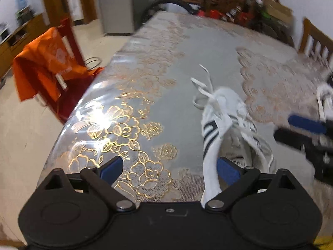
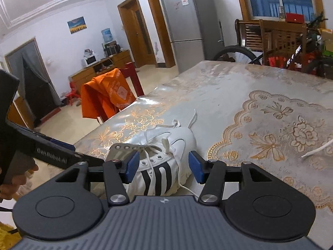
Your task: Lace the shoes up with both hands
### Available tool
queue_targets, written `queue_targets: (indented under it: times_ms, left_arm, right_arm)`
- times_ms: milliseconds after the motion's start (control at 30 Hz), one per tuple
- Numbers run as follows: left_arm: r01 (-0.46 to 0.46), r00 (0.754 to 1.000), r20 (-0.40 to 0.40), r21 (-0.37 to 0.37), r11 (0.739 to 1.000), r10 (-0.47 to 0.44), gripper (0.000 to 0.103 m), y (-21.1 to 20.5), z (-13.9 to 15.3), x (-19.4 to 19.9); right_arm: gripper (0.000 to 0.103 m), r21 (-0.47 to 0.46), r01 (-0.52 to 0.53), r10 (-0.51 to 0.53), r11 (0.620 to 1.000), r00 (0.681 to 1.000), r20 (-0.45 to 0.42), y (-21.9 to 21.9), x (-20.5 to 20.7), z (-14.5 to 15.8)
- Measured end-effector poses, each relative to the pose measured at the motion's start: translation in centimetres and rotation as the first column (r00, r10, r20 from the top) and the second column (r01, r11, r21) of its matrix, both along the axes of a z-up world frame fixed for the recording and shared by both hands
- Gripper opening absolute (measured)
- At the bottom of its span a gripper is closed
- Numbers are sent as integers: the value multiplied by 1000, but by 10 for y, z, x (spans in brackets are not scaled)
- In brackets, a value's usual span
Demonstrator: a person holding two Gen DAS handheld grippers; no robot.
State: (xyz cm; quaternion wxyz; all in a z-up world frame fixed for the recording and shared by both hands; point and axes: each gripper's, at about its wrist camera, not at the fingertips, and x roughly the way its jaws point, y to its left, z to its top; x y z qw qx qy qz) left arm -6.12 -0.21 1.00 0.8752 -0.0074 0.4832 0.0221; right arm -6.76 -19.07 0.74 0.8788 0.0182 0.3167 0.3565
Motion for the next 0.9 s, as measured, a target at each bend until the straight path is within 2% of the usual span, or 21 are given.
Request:
queue_targets:
  times_ms: [200, 267, 333, 400, 567, 600, 667, 767, 800, 833, 900]
  left_arm:
    - [196, 980, 14, 74, 978, -198, 97, -7, -9, -3]
    - [241, 970, 27, 55, 969, -243, 97, -3, -11, -3]
    - [271, 962, 38, 23, 962, -271, 97, 3, -14, -2]
    - [297, 954, 54, -13, 955, -296, 98, 9, -18, -1]
    - [306, 952, 67, -135, 942, -299, 100, 25, -30, 6]
    - [307, 951, 67, -148, 940, -301, 101, 27, -31, 7]
    - [314, 949, 70, -163, 935, -306, 101, 30, -33, 9]
    - [314, 949, 70, -170, 934, -306, 101, 31, -34, 13]
    - [309, 951, 67, -170, 936, -302, 101, 31, -34, 15]
    - [303, 953, 63, -170, 938, -297, 101, 32, -34, 18]
    - [292, 956, 54, -169, 941, -287, 102, 32, -34, 21]
  right_arm:
    - [56, -46, -15, 15, 999, 1000, -18, 32, 9, 7]
    - [54, -61, -21, 19, 998, 1000, -24, 43, 12, 10]
    - [40, -71, -45, 41, 996, 998, -57, 56, 19, 10]
    - [37, -108, -85, 75, 991, 993, -93, 76, 31, 8]
    - [37, -342, -124, 117, 932, 992, -42, 117, 44, -2]
    - [33, -378, -129, 120, 917, 992, -49, 122, 46, -4]
    - [26, -434, -135, 125, 891, 991, -53, 127, 46, -9]
    - [26, -473, -95, 92, 876, 995, -29, 127, 46, -13]
    - [21, -475, -82, 80, 876, 996, -25, 126, 45, -14]
    - [8, -480, -62, 63, 875, 998, -14, 125, 44, -15]
    - [2, -483, -30, 36, 875, 999, 4, 125, 44, -13]
